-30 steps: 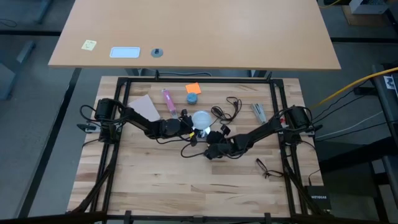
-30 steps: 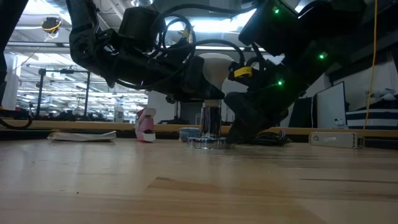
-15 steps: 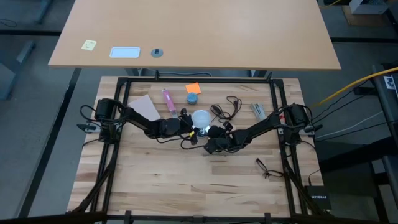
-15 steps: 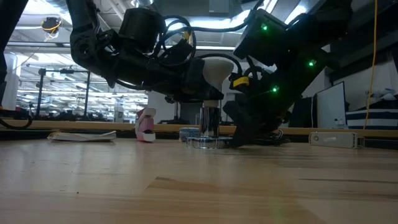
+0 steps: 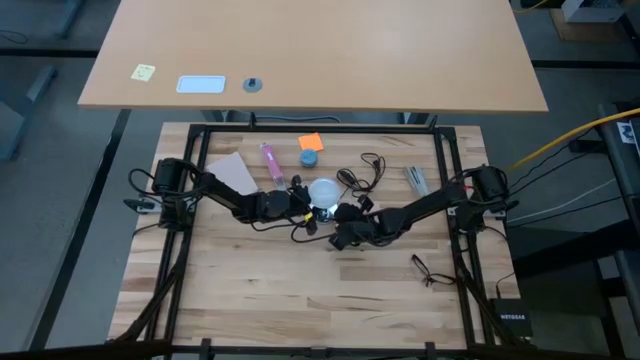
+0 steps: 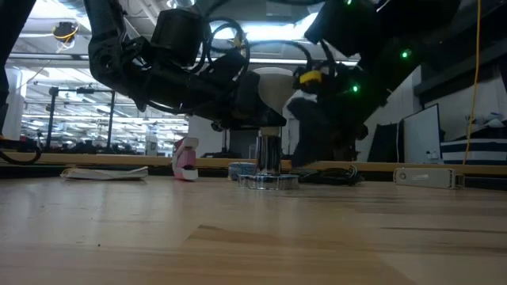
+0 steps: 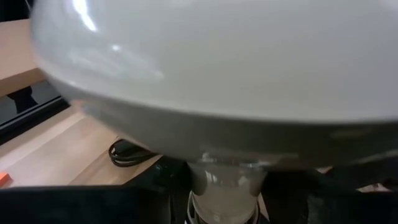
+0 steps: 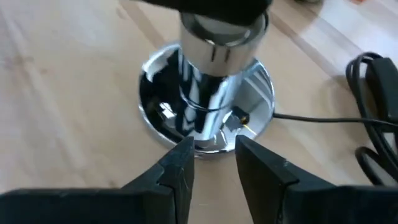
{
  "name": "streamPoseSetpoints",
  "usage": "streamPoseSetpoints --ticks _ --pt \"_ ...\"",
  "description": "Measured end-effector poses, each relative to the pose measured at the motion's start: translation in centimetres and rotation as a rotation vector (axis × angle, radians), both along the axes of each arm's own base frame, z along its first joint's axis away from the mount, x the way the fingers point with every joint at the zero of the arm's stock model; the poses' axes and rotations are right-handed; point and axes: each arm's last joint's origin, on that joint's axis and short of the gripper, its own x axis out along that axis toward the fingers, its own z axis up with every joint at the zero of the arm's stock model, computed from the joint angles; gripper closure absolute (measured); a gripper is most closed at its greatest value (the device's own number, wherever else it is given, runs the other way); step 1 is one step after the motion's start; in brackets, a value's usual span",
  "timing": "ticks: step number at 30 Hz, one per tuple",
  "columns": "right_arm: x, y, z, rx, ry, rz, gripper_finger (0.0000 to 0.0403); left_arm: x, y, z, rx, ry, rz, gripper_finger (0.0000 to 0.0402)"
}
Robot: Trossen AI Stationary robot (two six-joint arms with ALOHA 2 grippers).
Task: Screw lightbulb
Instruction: Insert the lightbulb into the lamp
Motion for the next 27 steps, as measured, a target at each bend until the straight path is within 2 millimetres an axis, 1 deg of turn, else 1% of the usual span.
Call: streamPoseSetpoints --ticks 4,8,15,19,27 --pt "0.1 0.7 0.4 0.013 -0.038 0.021 0.0282 0.0 0.0 0.0 -0.003 -0.002 0.002 0.0260" --pt "0.3 1.0 0.4 0.021 -0.059 0.031 0.0282 0.0 0.0 0.0 -0.004 -0.002 0.003 0.0260" --pt "0.6 0.9 -1.1 -0.018 -0.007 0.058 0.0282 0.0 0.0 0.0 -0.022 -0.010 0.011 0.0260" --pt "0.5 0.6 -2.0 -0.044 0.026 0.041 0.0282 0.0 0.0 0.0 -0.023 -0.010 0.011 0.0260" --pt "0.6 -0.8 -2.2 -0.067 0.048 -0.011 0.0282 0.0 0.0 0.0 -0.021 -0.008 0.021 0.0260"
